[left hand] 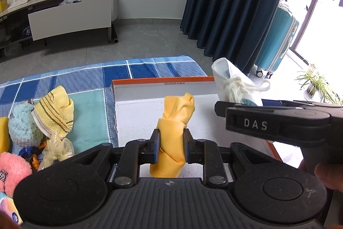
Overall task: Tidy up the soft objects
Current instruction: 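Carry the yellow cloth with the left tool while the right tool carries the mask into the box, then open the left tool over the box while the right tool releases the mask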
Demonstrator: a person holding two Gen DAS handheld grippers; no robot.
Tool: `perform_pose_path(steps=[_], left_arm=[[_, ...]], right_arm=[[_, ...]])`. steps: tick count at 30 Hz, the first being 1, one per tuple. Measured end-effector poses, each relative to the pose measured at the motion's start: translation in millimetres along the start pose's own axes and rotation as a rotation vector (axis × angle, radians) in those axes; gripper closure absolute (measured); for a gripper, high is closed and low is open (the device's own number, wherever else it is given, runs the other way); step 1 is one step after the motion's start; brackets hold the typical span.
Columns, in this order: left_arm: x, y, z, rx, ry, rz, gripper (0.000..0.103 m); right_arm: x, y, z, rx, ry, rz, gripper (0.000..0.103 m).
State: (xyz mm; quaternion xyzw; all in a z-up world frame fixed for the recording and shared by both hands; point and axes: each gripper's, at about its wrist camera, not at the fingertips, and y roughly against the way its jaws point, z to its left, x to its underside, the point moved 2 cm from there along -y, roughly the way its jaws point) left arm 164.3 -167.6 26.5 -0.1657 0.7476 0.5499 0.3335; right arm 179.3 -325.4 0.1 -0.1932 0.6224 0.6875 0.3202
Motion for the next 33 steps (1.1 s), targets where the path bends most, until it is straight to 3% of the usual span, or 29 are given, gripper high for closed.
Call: perform_pose_path(steps=[6,15,16,17,18,24,33], left_arm=[[-4.1,-10.8,-4.3,0.004,0.002,0.008,0.079],[-3.2,-26.9,-10.5,0.017,0.003,0.038,0.077],[-2.5,-27.7,-12.0,0.025,0.005,0.045,0.071],[-1.9,-27.1,-12.8,0.030,0.009,0.050,0.056],[-1.4,-25.0,-13.3,0.030,0.010,0.043,0.052],[-0.3,-8.7,-7.4,-0.008,0.022,0.038,0.048],[6.0,22.0,3.9,-0.126,0.013,0.022,0.023]], right_arm=[[-3.8,-3.5,-11.3,-0.013,-0.024,-0.014,0.023],[2.0,26.7,-31.1,-0.011,-0.082,-0.078,0.020],[3.0,30.1,-31.5,-0.002,-0.080,-0.087,0.020],[4.5,33.6,-31.5,0.004,-0.077,-0.096,0.020],[5.0,36.3,-32.0,0.007,-0.079,-0.100,0.020],[9.9,50.7,-28.0,-0.017,-0.086,-0.104,0.020],[22.1,66.8,-12.2,-0.034,-0.069,-0.090,0.020]])
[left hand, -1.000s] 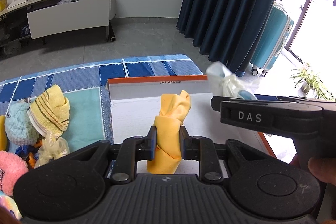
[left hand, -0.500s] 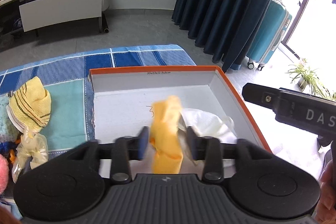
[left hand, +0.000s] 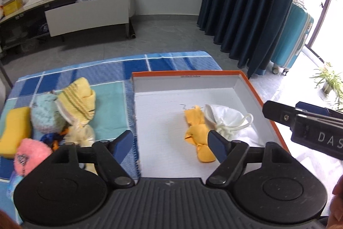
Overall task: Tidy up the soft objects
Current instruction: 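Open the left tool over the box while the right tool releases the mask, then withdraw both tools from the box back over the table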
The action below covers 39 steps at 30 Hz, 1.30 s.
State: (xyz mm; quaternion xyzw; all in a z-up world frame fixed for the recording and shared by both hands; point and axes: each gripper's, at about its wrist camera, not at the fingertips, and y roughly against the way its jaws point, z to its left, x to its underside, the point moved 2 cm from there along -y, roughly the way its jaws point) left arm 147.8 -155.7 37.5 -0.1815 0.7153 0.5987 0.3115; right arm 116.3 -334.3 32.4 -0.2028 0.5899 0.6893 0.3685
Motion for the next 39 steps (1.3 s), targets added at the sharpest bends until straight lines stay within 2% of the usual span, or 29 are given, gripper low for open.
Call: perform_pose_path(steps=[2,10,39], left_arm=[[1.3,6.6,3.6,-0.015,0.006,-0.009,0.017],[10.4,28.6,16.5,-0.046,0.026,-0.031,0.012],[48.0,58.1,81.3,-0.131,0.128,-0.050,0.012]], right_arm=[[2.6,2.6,4.2,-0.008,0.006,0.009,0.020],[10.6,15.3,21.2,-0.027,0.028,0.017,0.020],[39.8,15.5,100.5,-0.132,0.165,0.090,0.020]])
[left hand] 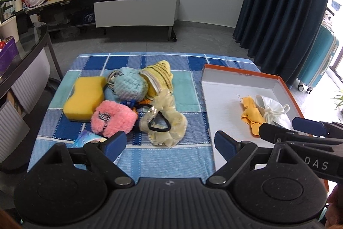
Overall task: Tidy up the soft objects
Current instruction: 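Withdraw both tools from the box back over the table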
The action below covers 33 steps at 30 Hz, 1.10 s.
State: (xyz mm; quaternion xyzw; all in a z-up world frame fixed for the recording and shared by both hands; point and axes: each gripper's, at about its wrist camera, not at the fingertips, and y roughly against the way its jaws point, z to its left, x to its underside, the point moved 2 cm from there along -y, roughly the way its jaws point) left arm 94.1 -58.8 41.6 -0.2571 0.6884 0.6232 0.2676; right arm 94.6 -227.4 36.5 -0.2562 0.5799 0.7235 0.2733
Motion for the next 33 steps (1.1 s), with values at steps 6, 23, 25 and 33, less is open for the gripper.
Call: perform_pose_path(steps=[6,23,25,33], left_arm=[[3.9,3.0,13.8,-0.011,0.019,0.000,0.012],[12.2,10.2,44.2,-0.027,0.068,0.000,0.012],[14.1,11.1,48.1,-0.029,0.074,0.001,0.012],[22.2,12.1,65.2,-0.041,0.098,0.014,0.012]], right_arm=[[2.9,-3.2,12.3,-0.019,0.023,0.014,0.020],[5.3,-12.6,43.7,-0.059,0.078,0.041,0.020],[5.9,-13.8,48.3,-0.066,0.082,0.045,0.020],[10.3,-21.2,63.6,-0.093,0.104,0.070,0.020]])
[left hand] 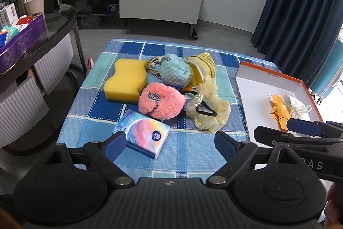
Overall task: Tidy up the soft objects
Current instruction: 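Withdraw both tools from the box back over the table, then grasp the tissue pack with the left tool while the right tool grasps the cream mesh bag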
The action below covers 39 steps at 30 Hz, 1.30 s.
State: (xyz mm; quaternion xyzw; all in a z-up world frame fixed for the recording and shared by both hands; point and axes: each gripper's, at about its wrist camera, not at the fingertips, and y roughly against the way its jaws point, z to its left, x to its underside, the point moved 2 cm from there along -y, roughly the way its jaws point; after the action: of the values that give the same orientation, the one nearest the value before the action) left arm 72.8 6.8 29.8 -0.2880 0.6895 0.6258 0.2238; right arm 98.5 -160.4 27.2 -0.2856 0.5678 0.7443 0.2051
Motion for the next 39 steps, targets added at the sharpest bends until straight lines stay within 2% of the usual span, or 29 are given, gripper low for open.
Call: perform_pose_path(steps=[18,27,32,39], left_arm=[[5.0,-6.7,19.9,-0.028,0.015,0.016,0.011],[13.7,-27.6,36.7,-0.034,0.004,0.045,0.010],[14.6,-44.2,45.4,-0.025,-0.022,0.052,0.008],[9.3,-65.2,40.6,-0.008,-0.115,0.045,0.005]], right_arm=[[2.6,-21.8,19.8,-0.029,0.018,0.038,0.020],[6.0,-31.0,15.7,-0.027,0.007,0.059,0.020],[8.3,-36.0,11.9,-0.031,-0.009,0.066,0.020],[7.2,-45.8,7.4,-0.038,-0.023,0.074,0.020]])
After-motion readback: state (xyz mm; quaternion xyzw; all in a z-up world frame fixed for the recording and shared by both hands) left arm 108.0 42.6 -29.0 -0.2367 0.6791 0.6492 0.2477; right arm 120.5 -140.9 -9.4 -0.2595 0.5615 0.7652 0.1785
